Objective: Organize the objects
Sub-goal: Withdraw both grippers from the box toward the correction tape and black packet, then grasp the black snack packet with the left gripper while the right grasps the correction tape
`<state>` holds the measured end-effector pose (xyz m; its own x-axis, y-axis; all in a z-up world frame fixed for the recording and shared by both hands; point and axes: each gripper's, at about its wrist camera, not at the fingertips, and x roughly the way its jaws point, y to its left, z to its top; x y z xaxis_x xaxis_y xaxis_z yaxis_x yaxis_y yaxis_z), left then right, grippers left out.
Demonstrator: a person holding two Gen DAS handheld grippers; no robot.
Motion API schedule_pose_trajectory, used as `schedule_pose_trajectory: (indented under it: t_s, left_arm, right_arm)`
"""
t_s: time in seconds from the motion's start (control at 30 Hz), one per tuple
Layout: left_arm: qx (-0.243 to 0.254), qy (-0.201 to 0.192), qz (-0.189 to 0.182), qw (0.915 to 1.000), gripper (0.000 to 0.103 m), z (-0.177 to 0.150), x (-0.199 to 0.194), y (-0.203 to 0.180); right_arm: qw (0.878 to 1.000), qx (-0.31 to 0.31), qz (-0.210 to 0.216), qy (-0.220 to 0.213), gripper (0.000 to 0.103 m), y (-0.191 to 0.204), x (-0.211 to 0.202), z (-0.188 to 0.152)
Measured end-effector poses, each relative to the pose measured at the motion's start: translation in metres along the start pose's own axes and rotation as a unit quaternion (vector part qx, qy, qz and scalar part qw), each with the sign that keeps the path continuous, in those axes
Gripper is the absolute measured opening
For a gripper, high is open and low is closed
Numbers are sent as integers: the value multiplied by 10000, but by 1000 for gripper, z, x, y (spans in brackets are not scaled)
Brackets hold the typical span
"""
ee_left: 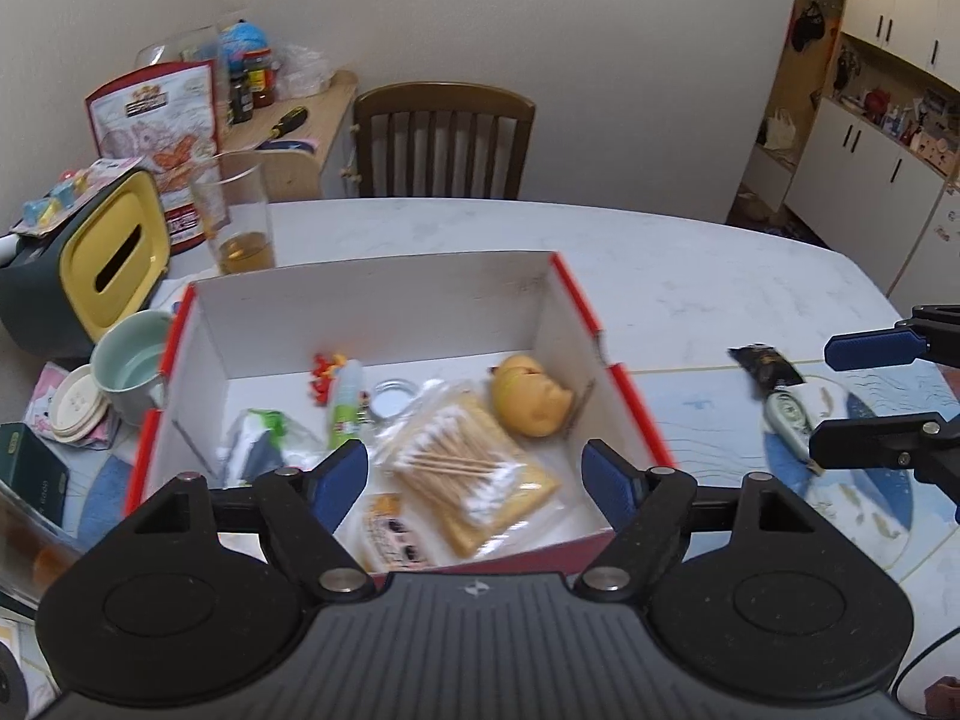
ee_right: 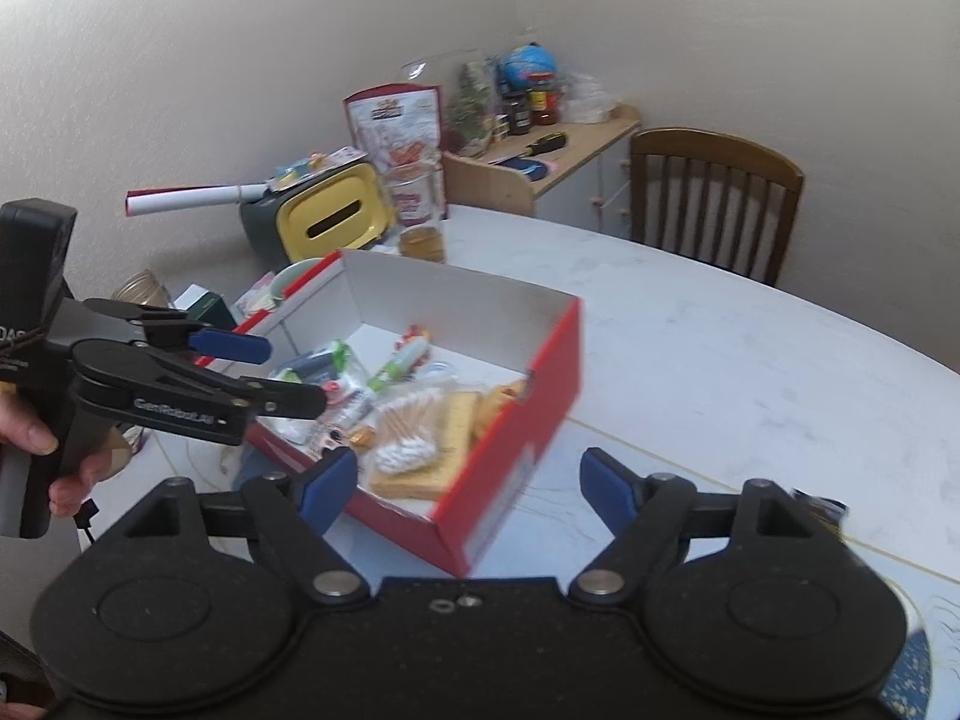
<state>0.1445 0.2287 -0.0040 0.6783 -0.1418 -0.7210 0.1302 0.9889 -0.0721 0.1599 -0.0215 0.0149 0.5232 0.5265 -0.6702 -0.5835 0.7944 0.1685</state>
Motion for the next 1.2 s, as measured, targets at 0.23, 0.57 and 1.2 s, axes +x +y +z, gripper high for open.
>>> schedule_pose_trajectory:
  t_s: [0.23,0.57,1.2]
  left_arm:
    - [103,-44,-181,9998,84,-2,2,-46]
    - [339,116,-501,9981,88,-8,33,-121]
    - [542,366,-638,9958,103,33,134,-243]
  right_arm:
    - [9991,265,-322,-70,91,-44,-31,-30]
    - [9928,653,-1004,-38,98,-108,-68,-83]
    - [9859,899,-1375,317,98,-178,-54,-135]
